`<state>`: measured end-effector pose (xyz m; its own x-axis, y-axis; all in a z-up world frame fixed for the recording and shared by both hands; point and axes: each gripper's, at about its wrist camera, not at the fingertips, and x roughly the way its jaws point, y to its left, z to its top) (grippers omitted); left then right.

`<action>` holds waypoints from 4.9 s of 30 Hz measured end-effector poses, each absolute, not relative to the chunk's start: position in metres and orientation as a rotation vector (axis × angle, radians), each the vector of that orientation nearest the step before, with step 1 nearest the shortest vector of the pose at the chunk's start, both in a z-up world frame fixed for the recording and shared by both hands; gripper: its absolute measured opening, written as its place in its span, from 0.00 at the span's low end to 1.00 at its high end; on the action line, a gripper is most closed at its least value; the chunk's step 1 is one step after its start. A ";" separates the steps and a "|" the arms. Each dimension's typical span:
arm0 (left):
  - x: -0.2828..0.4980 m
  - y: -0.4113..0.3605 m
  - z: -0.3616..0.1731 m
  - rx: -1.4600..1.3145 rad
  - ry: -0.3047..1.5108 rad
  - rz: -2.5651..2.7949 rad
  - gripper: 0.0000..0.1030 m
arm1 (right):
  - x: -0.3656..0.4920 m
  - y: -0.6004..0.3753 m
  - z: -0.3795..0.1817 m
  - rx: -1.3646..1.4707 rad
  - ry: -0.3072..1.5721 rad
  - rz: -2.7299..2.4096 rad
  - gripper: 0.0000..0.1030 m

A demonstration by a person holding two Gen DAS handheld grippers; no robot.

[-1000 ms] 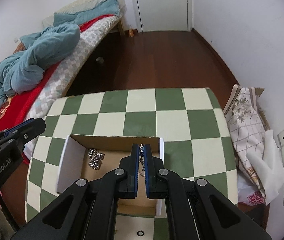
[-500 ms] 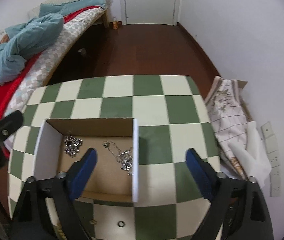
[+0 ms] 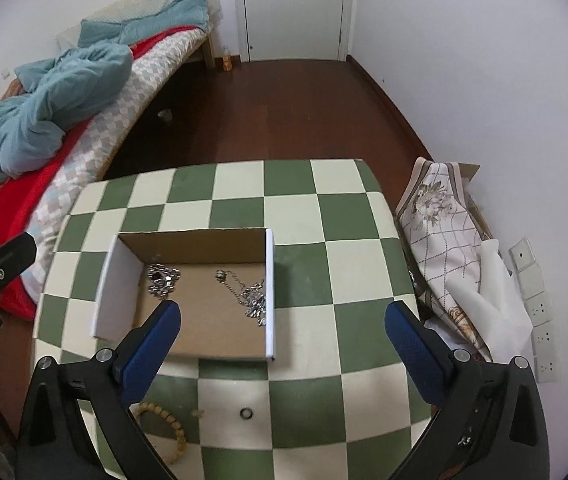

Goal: Organize jewelry
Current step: 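Lift both open tools out of the box, then grasp the wooden bead bracelet with the left tool, then grasp the small black ring with the right tool, then carry the bead bracelet and black ring over the white box with both tools, then open both tools to drop the bracelet and ring into the box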

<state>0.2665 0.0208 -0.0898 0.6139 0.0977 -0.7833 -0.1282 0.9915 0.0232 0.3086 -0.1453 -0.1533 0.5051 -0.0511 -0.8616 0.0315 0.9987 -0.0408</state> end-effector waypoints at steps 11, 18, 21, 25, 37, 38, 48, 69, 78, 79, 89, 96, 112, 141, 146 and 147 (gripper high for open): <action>0.182 0.037 -0.090 -0.027 0.906 0.143 1.00 | 0.219 -0.142 -0.134 0.013 1.027 -0.012 1.00; 0.167 0.033 -0.149 -0.001 1.020 0.131 1.00 | 0.194 -0.147 -0.181 0.044 1.102 0.002 0.95; 0.178 0.027 -0.179 0.015 1.076 0.104 1.00 | 0.196 -0.150 -0.203 0.043 1.123 0.016 0.74; 0.197 0.020 -0.222 0.014 1.173 0.048 1.00 | 0.207 -0.150 -0.234 0.039 1.159 0.043 0.65; 0.209 0.014 -0.271 0.034 1.267 -0.029 0.65 | 0.235 -0.141 -0.290 0.016 1.217 0.082 0.65; 0.208 0.014 -0.272 0.042 1.267 -0.031 0.58 | 0.236 -0.139 -0.292 0.009 1.213 0.087 0.65; 0.203 0.029 -0.273 0.050 1.223 0.018 0.06 | 0.242 -0.123 -0.306 -0.036 1.205 0.076 0.50; 0.208 0.048 -0.275 -0.014 1.216 0.064 0.06 | 0.242 -0.105 -0.308 -0.102 1.142 0.033 0.13; 0.199 0.039 -0.255 -0.001 1.156 0.072 0.06 | 0.231 -0.113 -0.302 -0.053 1.135 0.033 0.13; 0.197 0.038 -0.251 -0.003 1.146 0.071 0.06 | 0.230 -0.114 -0.300 -0.048 1.133 0.033 0.13; 0.179 0.015 -0.202 -0.009 1.047 0.020 0.06 | 0.210 -0.125 -0.257 0.021 1.067 0.039 0.13; 0.180 0.002 -0.162 -0.015 0.970 -0.009 0.06 | 0.204 -0.129 -0.212 0.042 0.995 0.057 0.13; 0.258 -0.005 -0.086 -0.016 0.788 -0.003 0.06 | 0.279 -0.135 -0.148 0.030 0.883 0.037 0.13; 0.322 -0.003 -0.145 -0.041 0.907 0.041 0.31 | 0.365 -0.129 -0.210 -0.008 1.017 0.033 0.25; 0.316 0.005 -0.134 -0.019 0.871 0.102 1.00 | 0.358 -0.132 -0.206 -0.025 1.017 0.003 0.78; 0.315 0.007 -0.133 -0.013 0.872 0.112 1.00 | 0.356 -0.132 -0.205 -0.030 1.021 -0.001 0.80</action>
<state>0.3149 0.0066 -0.1334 0.6375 0.0926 -0.7649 -0.1037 0.9940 0.0340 0.3564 -0.1320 -0.2051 0.5222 -0.0147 -0.8527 -0.0131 0.9996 -0.0252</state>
